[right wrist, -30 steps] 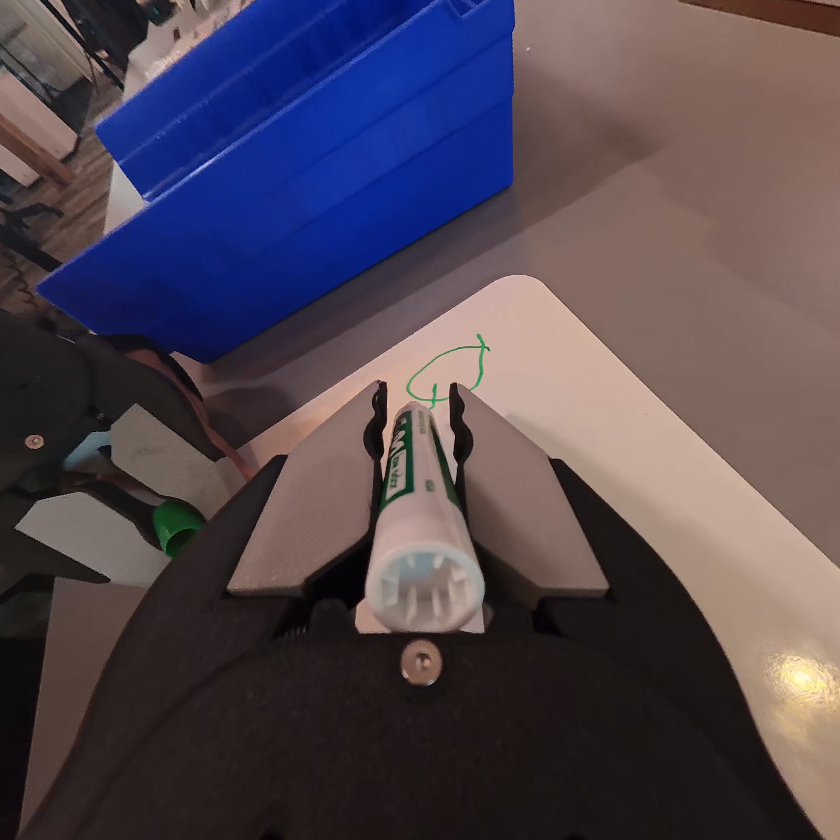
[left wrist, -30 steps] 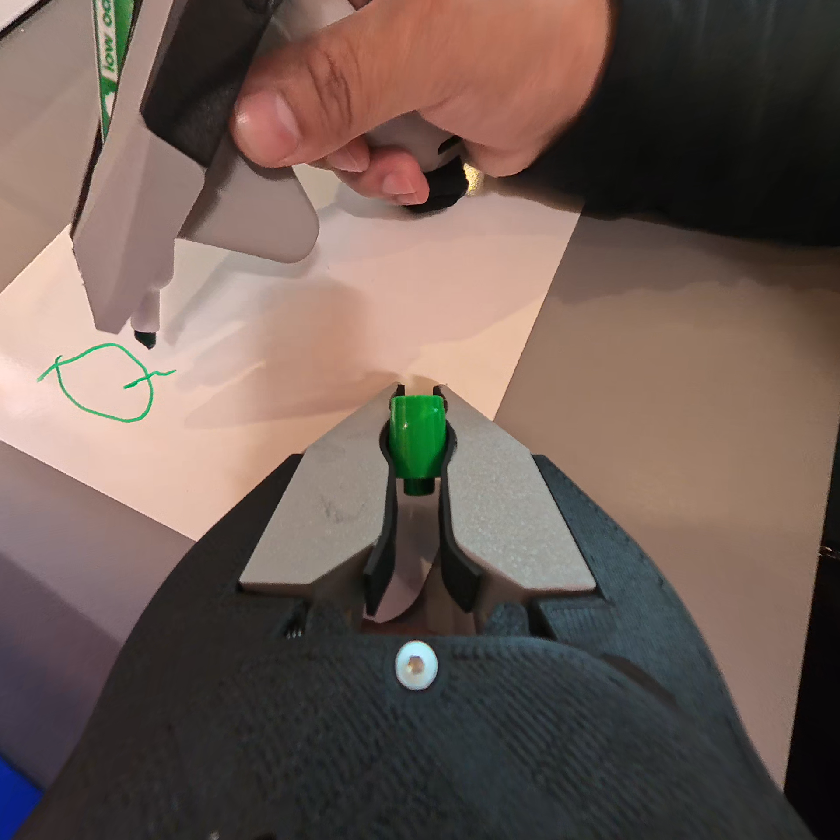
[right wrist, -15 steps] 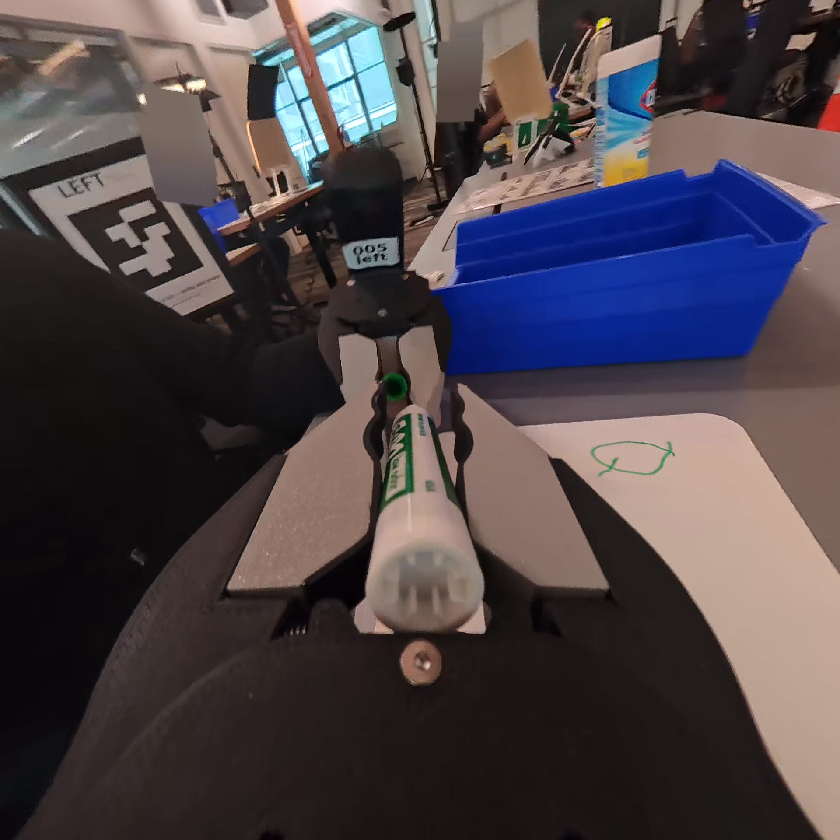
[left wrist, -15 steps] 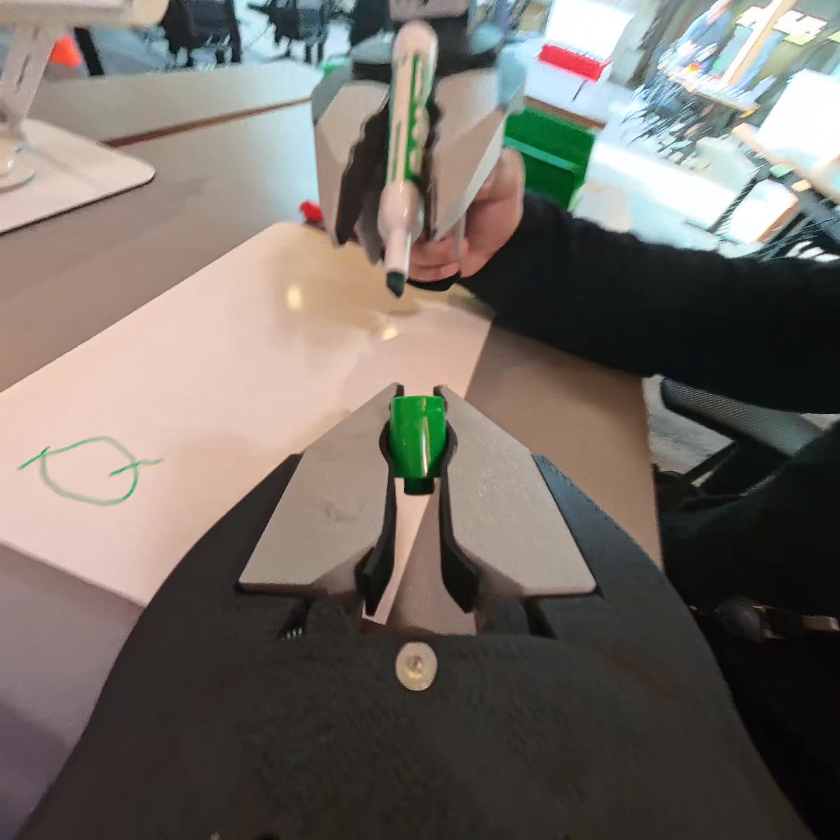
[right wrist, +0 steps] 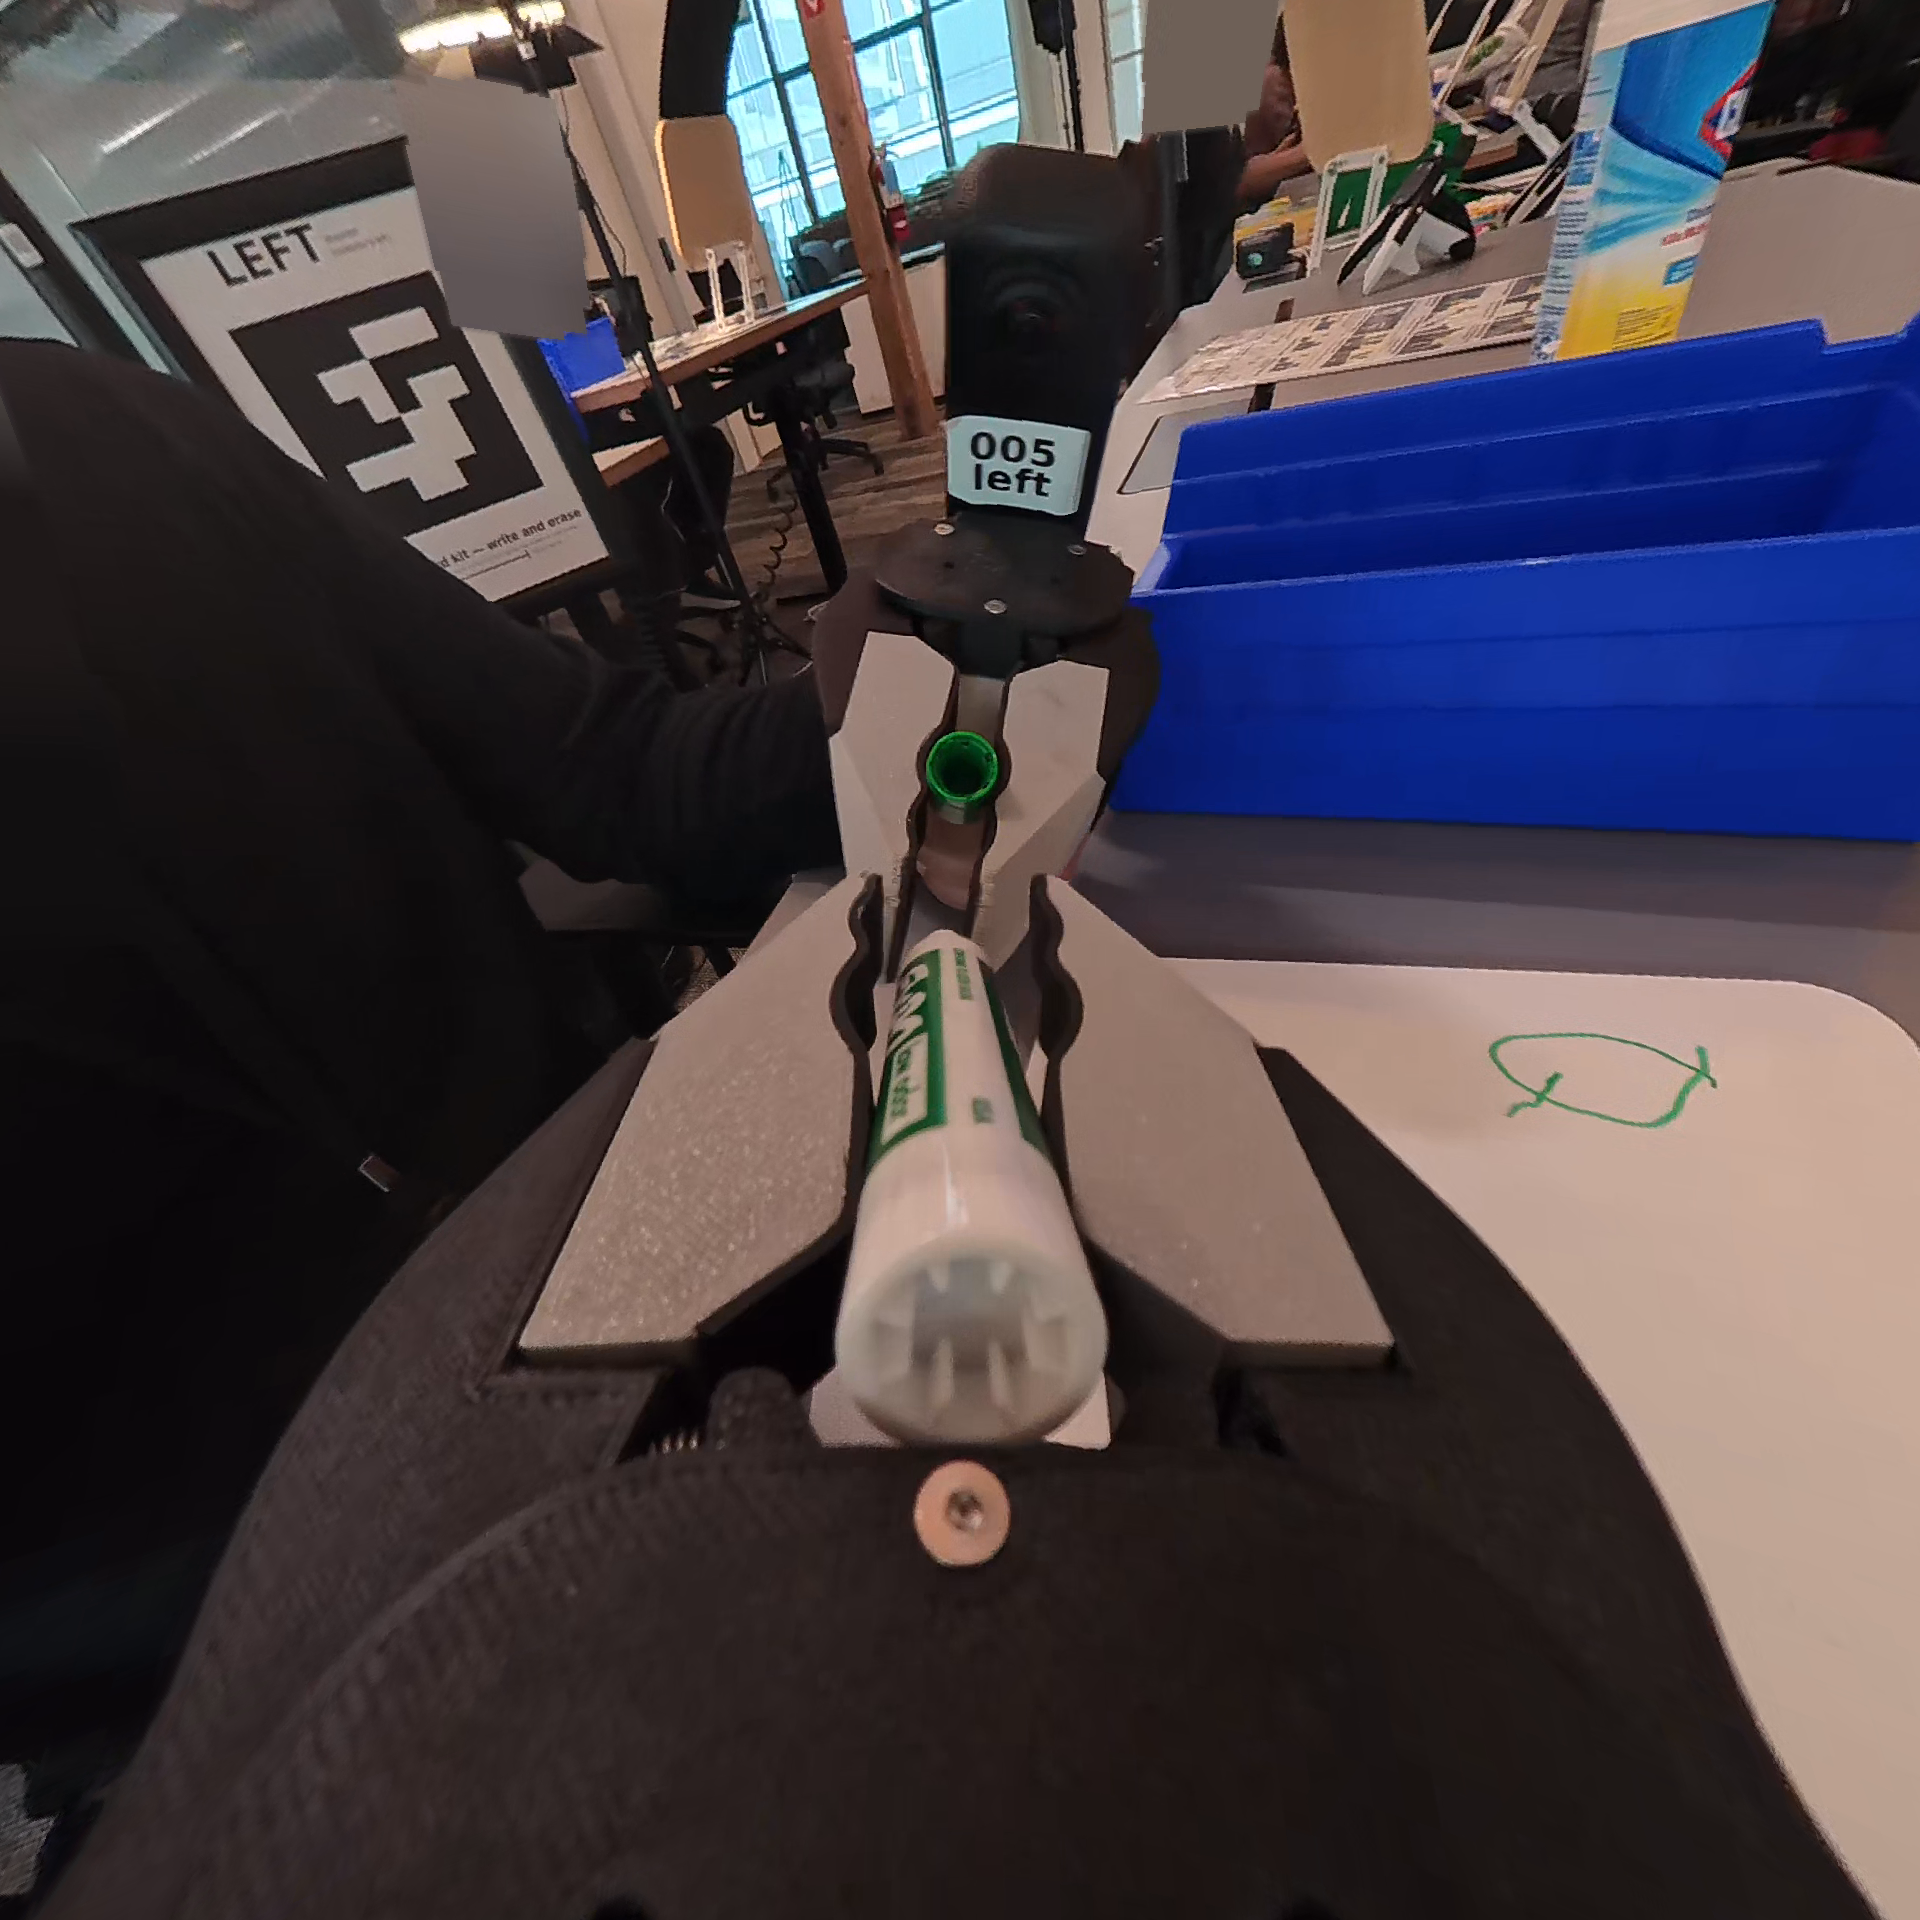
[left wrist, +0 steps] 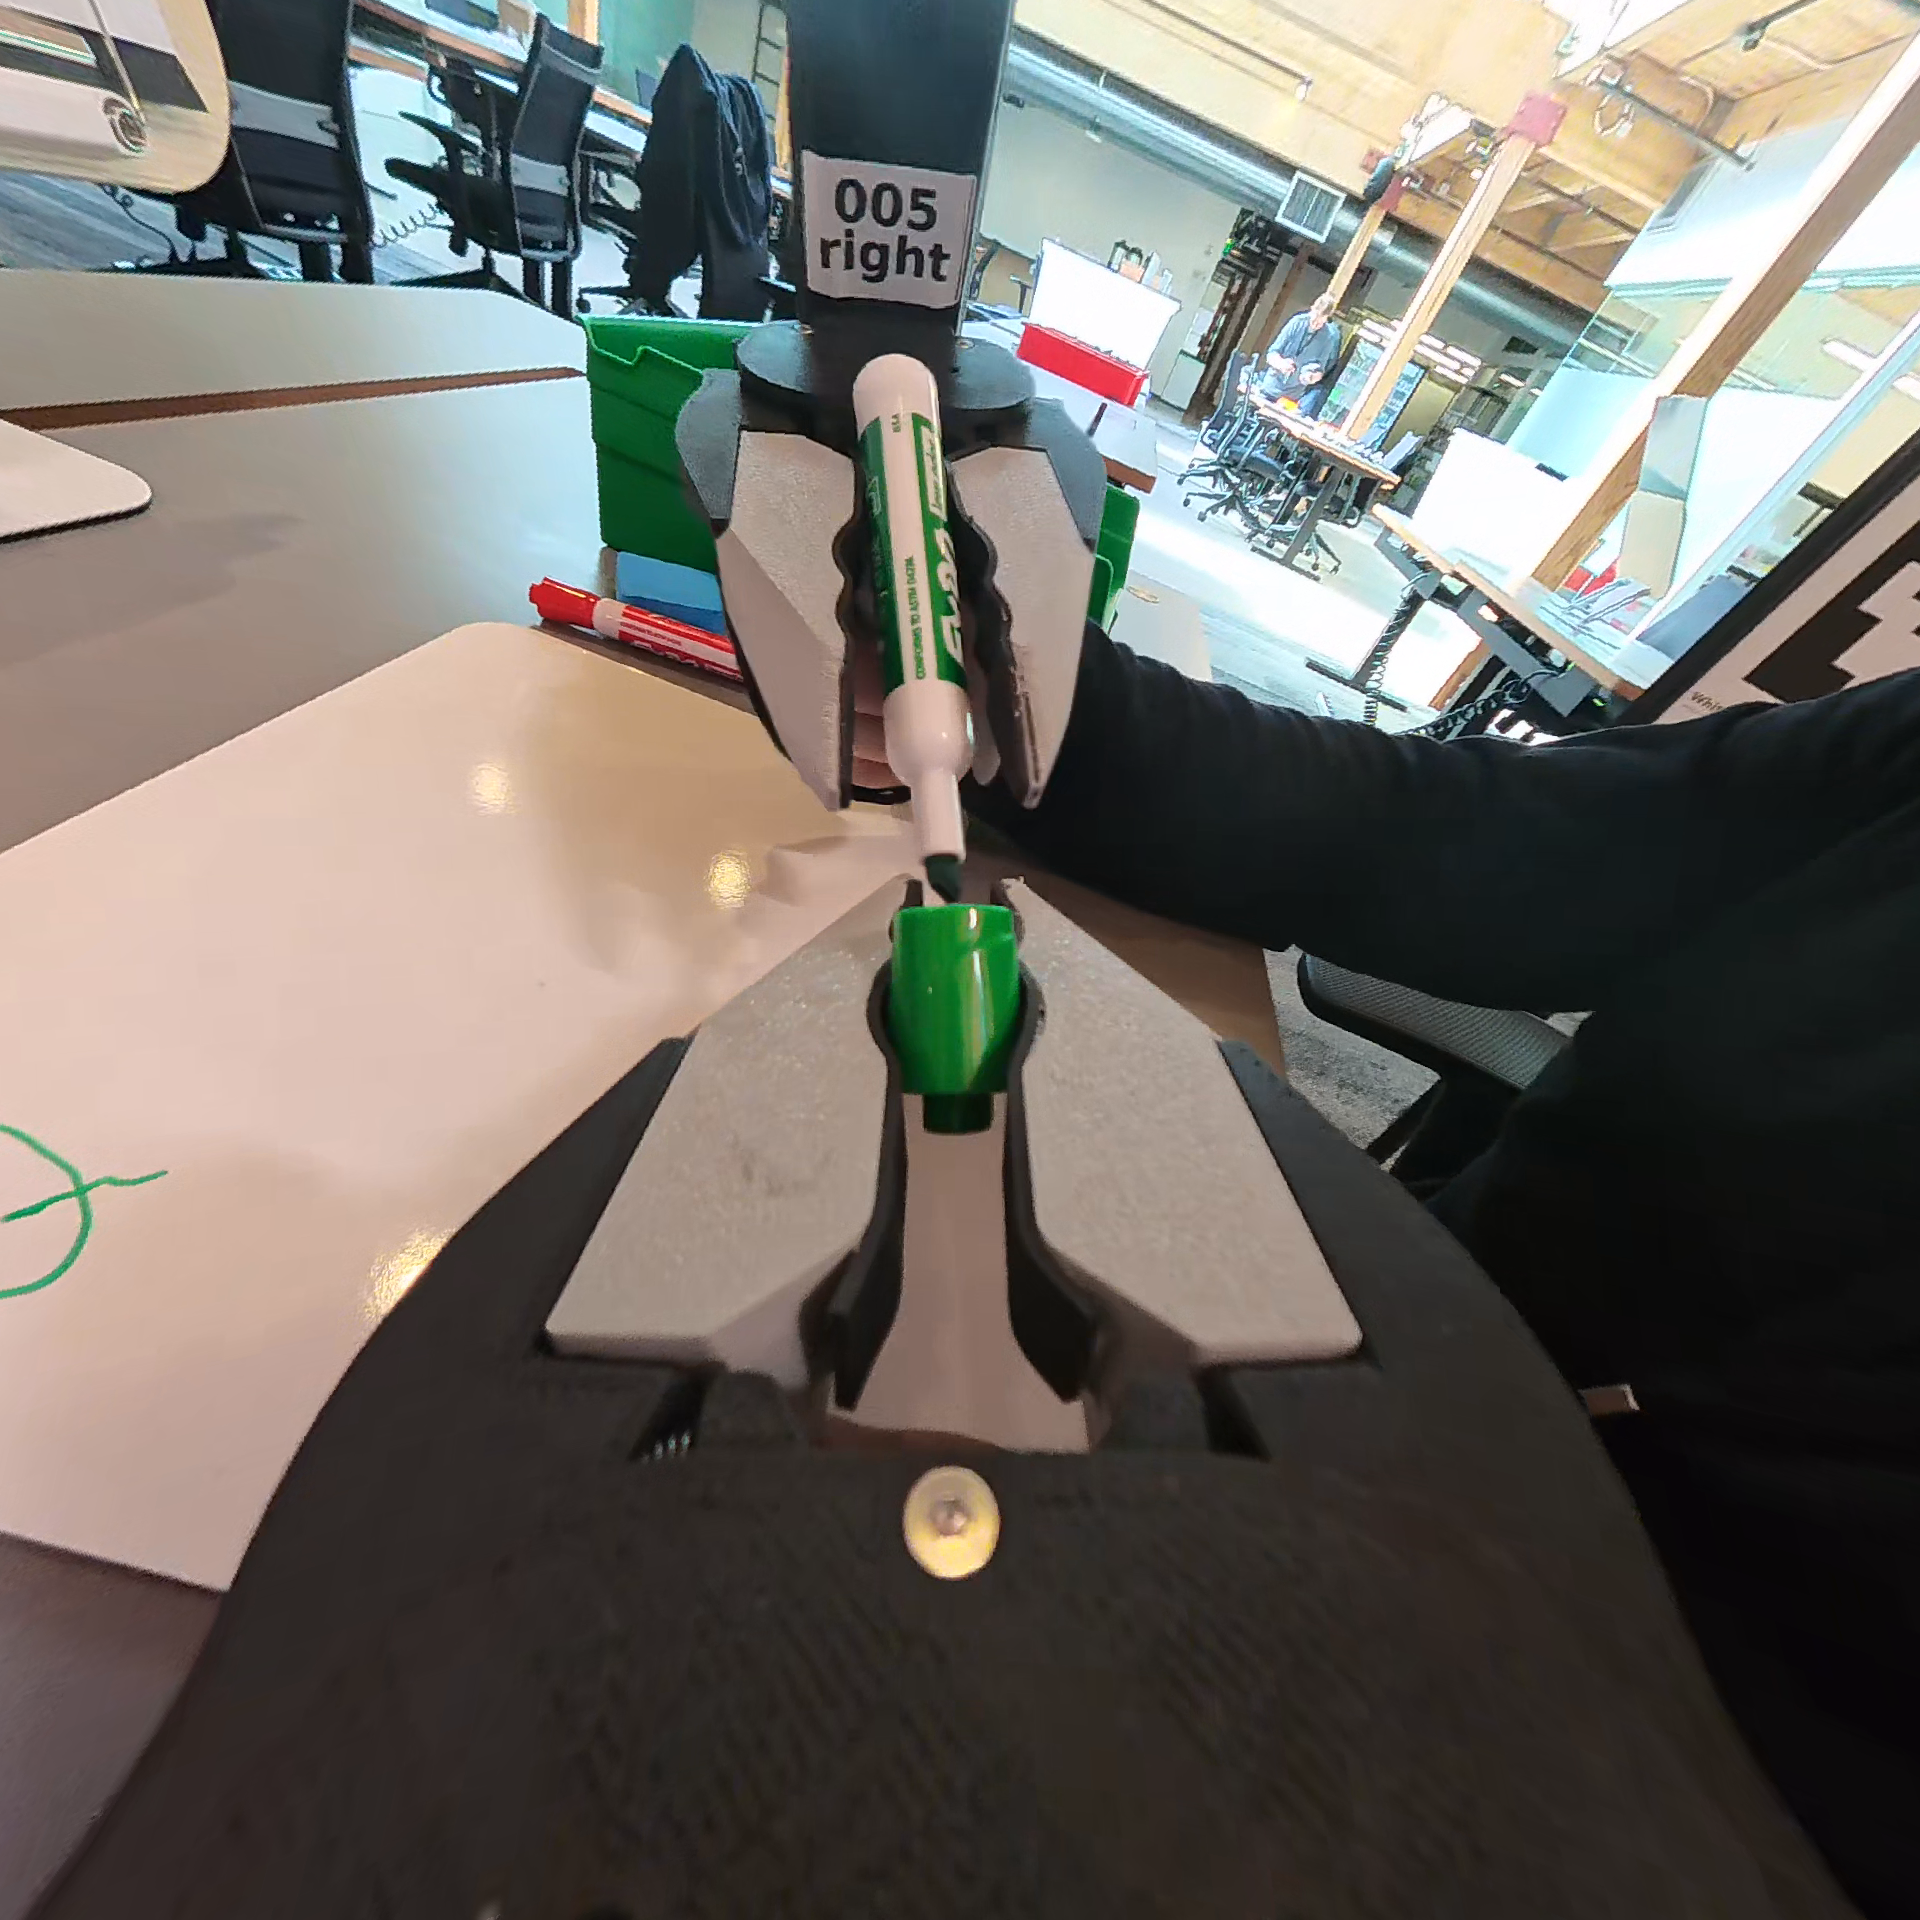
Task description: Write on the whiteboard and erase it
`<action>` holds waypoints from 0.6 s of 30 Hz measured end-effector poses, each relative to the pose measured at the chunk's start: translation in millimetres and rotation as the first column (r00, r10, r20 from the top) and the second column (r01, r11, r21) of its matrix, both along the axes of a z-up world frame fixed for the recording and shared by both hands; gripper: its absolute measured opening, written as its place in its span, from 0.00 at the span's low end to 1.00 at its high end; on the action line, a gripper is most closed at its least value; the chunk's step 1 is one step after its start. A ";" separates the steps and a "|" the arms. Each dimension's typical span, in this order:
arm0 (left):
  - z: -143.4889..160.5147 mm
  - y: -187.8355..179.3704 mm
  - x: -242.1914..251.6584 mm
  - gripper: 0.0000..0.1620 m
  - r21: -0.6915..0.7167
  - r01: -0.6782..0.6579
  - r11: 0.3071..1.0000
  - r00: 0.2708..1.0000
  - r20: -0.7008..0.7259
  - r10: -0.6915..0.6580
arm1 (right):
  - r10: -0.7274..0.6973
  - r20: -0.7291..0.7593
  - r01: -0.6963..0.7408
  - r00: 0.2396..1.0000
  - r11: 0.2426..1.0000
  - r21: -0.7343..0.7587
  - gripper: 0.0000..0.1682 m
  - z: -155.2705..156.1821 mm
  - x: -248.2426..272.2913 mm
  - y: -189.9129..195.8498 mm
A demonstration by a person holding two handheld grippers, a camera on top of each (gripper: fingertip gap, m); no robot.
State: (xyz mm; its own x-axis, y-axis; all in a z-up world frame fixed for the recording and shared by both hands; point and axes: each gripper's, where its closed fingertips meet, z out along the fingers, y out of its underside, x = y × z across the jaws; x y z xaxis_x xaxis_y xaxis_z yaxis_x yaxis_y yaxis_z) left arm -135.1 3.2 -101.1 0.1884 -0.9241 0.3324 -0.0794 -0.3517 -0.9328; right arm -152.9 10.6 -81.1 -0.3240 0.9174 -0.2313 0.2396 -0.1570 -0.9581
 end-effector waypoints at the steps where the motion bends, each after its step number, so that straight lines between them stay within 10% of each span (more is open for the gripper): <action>1: 0.1 -0.4 0.3 0.06 -0.001 0.001 1.000 1.000 0.001 -0.001 | 0.005 0.001 -0.005 1.000 1.000 0.003 0.16 0.1 -0.7 -1.5; 18: -15.2 6.3 -1.2 0.05 0.167 -0.054 0.985 0.984 -0.158 0.081 | -0.017 0.125 0.013 0.992 0.999 0.032 0.16 -22.4 -9.1 -3.5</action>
